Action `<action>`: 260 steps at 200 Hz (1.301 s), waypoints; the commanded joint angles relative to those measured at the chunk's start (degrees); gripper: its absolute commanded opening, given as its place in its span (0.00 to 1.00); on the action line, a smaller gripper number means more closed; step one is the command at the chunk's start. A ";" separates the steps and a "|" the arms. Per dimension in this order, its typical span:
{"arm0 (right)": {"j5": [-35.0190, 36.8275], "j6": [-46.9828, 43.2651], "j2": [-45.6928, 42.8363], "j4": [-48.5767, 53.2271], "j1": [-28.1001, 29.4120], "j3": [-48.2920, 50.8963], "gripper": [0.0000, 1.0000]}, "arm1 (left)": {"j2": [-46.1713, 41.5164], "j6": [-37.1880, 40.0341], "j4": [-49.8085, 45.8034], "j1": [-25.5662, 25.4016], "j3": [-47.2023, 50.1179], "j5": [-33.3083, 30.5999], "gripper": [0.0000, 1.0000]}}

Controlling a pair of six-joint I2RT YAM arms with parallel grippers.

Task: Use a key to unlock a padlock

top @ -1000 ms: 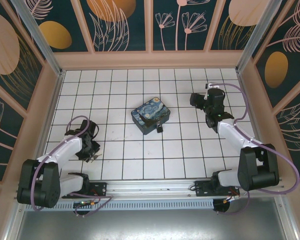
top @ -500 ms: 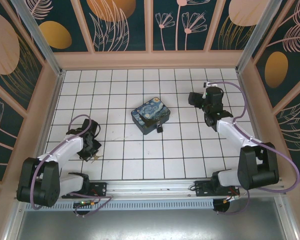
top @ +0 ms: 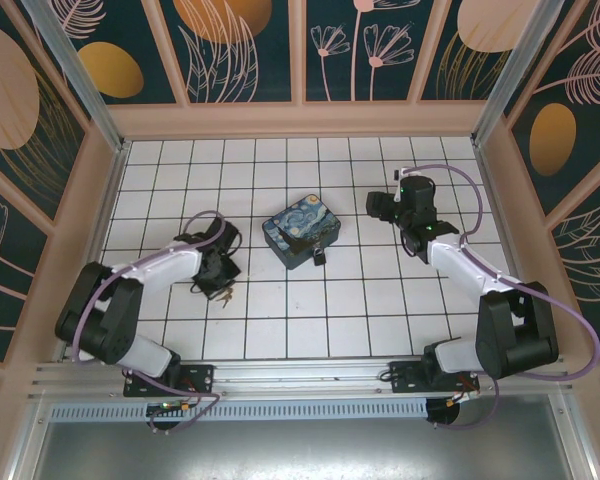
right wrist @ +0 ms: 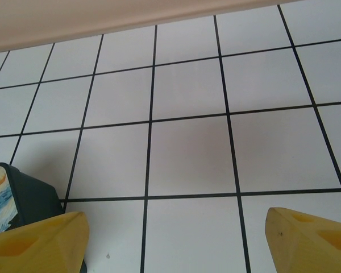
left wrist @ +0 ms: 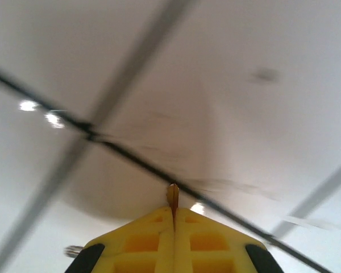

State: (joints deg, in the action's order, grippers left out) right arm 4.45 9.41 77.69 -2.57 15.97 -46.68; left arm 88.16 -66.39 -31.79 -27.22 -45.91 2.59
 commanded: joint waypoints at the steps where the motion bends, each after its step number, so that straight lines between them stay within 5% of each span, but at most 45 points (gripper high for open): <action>1: -2.18 1.45 -0.70 1.63 0.45 -0.01 0.82 | 4.34 -2.66 5.80 -4.79 -6.60 6.17 0.00; 65: -23.51 9.05 -6.74 2.10 6.79 6.12 0.73 | 8.23 -4.38 7.87 -11.85 -13.65 9.16 0.00; 102: -32.13 12.14 -11.12 -8.40 14.13 14.67 0.62 | 6.29 -5.20 7.91 -12.65 -16.48 9.89 0.00; 119: -31.77 13.87 -12.68 -13.48 15.06 19.01 0.60 | 5.74 -3.84 6.51 -12.76 -17.90 8.97 0.01; 148: -27.01 11.17 -12.87 -12.29 19.02 20.18 0.53 | 5.18 3.51 3.01 -12.31 -16.13 3.46 0.21; 187: -22.07 11.20 -8.19 -14.84 26.05 19.92 0.47 | 4.39 13.09 7.76 -7.92 -10.78 6.77 0.35; 260: -14.44 13.77 -3.96 -13.08 29.56 17.50 0.44 | 16.20 18.90 20.09 -5.64 -18.33 9.70 0.36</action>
State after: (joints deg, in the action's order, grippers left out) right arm -13.15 21.82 73.32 -15.68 45.23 -26.85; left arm 99.85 -50.72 -17.02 -32.99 -59.48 11.25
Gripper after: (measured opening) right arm 0.439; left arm 0.358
